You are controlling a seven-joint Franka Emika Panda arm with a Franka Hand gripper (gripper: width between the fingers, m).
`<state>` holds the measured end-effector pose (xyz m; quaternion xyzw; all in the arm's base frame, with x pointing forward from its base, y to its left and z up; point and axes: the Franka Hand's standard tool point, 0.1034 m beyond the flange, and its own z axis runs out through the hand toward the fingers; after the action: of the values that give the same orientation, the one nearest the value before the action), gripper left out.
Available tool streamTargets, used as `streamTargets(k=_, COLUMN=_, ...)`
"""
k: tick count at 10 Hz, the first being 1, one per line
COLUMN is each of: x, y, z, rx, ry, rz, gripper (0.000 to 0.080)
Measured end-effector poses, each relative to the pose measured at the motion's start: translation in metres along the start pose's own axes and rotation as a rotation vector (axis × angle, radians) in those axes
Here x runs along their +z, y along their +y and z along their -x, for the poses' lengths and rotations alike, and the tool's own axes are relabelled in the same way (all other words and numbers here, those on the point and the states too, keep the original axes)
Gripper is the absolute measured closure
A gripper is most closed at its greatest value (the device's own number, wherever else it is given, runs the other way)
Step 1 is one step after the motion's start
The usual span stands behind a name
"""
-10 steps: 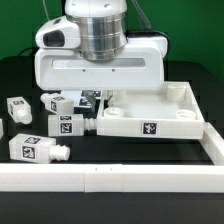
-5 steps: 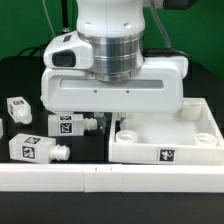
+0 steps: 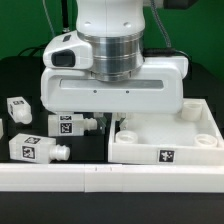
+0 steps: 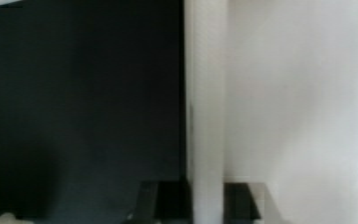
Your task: Assemble one leg
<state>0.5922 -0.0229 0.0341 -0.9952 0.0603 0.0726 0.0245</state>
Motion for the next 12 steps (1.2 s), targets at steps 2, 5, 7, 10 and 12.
streamTargets(k=2, x=0.009, y=-0.002, z=-0.010, rx=-0.029, ry=-0.002, rz=0.020, gripper=0.0744)
streamTargets(k=5, x=0.018, y=-0.002, z=-0.010, rx=-0.042, ry=-0.018, rz=0.039, gripper=0.0744)
streamTargets(k=7, x=0.017, y=-0.002, z=-0.010, rx=-0.054, ry=-0.017, rz=0.052, gripper=0.0744)
streamTargets(k=10, x=0.018, y=-0.001, z=-0.010, rx=-0.052, ry=-0.017, rz=0.050, gripper=0.0486)
streamTargets(k=12, x=0.014, y=-0.001, z=-0.010, rx=-0.072, ry=-0.016, rz=0.049, gripper=0.0290)
